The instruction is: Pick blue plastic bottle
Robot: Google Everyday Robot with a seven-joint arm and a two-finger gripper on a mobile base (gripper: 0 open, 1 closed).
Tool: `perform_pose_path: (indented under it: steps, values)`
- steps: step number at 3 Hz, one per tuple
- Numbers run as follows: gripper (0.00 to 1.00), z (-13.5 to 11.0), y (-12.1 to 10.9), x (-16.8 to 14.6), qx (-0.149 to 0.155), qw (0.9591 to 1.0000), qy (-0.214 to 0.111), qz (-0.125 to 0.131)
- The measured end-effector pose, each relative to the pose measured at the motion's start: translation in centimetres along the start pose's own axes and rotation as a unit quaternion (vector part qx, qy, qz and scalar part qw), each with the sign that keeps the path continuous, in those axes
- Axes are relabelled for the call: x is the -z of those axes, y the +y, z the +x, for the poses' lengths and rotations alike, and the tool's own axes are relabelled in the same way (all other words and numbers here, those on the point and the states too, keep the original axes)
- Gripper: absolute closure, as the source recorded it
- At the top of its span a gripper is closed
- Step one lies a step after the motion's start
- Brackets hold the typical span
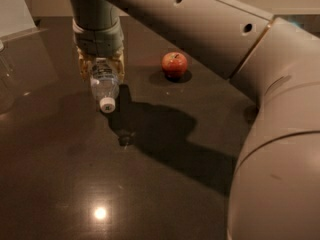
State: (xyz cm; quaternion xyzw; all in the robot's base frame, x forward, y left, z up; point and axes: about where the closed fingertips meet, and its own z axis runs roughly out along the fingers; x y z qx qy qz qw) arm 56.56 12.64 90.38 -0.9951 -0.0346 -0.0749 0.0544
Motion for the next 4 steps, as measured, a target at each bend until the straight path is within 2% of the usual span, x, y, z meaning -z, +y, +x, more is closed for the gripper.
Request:
perform_pose_path:
  steps: [1, 3, 4]
  values:
    - [1.0, -0.6, 0.7, 4.2, 0.005, 0.9995, 0.004, 0.03]
    - [1.0, -0.6, 1.0, 10.2, 0.003, 0.9965, 0.02, 0.082]
    - [1.0, 0.0, 0.3, 10.3, 0.003, 0.995, 0.032, 0.094]
